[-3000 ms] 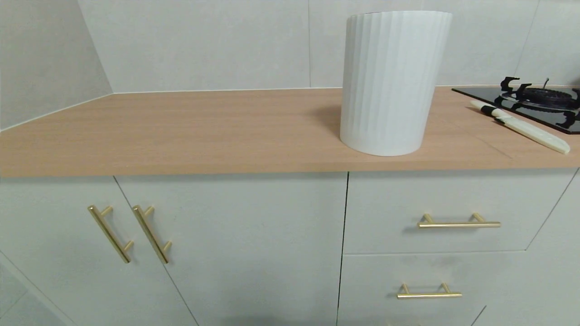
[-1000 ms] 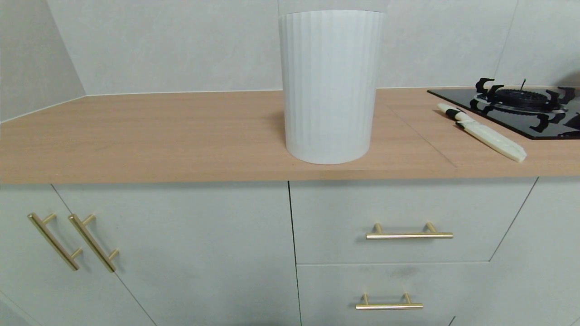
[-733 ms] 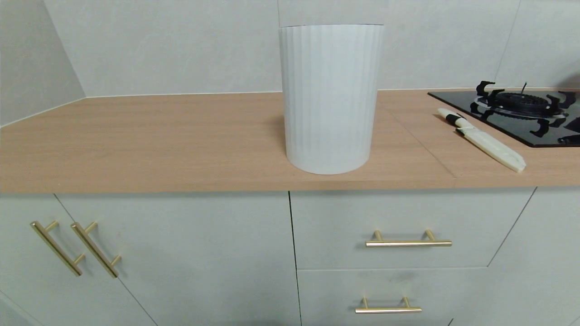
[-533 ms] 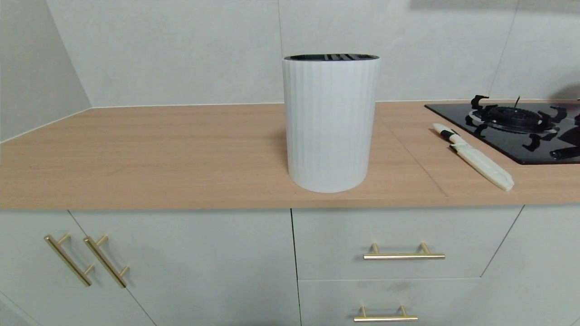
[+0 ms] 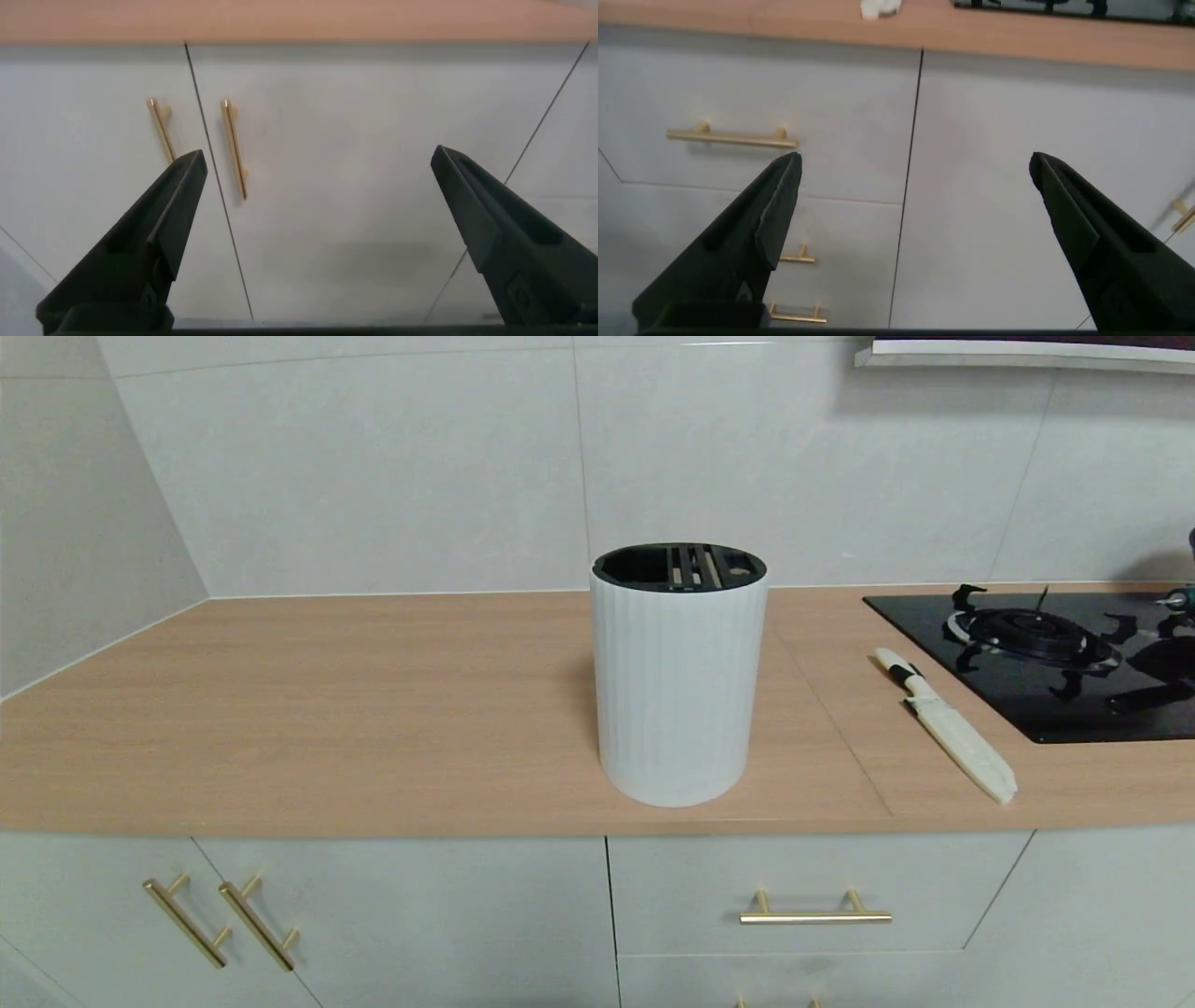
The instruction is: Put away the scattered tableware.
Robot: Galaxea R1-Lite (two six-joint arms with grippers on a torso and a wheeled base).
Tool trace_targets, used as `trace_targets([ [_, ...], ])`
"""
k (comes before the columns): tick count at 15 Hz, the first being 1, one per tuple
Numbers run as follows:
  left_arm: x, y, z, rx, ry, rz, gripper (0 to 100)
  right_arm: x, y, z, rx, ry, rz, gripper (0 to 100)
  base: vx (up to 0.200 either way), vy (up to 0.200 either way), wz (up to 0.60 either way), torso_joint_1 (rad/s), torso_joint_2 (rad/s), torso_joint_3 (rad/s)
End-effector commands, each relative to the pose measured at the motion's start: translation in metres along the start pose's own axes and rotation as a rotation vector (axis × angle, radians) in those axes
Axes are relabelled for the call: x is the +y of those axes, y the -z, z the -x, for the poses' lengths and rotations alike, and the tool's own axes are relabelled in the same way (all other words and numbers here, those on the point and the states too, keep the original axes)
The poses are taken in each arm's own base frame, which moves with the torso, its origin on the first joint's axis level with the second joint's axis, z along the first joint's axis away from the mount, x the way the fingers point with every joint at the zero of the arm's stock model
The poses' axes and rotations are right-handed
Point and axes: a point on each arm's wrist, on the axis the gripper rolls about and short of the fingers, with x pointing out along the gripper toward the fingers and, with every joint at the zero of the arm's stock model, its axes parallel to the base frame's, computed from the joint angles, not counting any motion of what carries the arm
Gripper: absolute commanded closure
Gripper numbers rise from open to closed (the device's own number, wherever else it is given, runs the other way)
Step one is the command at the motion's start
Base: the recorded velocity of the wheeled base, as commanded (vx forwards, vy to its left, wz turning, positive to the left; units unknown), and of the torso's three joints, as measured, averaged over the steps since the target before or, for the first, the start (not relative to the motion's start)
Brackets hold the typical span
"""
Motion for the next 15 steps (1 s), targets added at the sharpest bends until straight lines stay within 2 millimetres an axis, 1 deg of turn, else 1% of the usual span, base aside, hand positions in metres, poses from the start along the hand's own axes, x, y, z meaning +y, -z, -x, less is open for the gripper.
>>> trace_targets([
  [1, 0.0, 0.0, 0.0, 0.0, 0.0, 0.0, 0, 0.0, -0.0001, -0.0001, 0.001, 0.0, 0.001, 0, 0.0, 0.0, 0.0, 0.198, -0.47, -0.276],
  [8, 0.0, 0.0, 0.0, 0.0, 0.0, 0.0, 0, 0.0, 0.0001, -0.0001, 0.003, 0.0, -0.001, 0, 0.0, 0.0, 0.0, 0.222, -0.49, -0.279],
  [15, 0.0, 0.0, 0.0, 0.0, -0.001, 0.0, 0, 0.0, 0.0001, -0.0001, 0.003, 0.0, -0.001, 0, 0.0, 0.0, 0.0, 0.254, -0.54, -0.297],
])
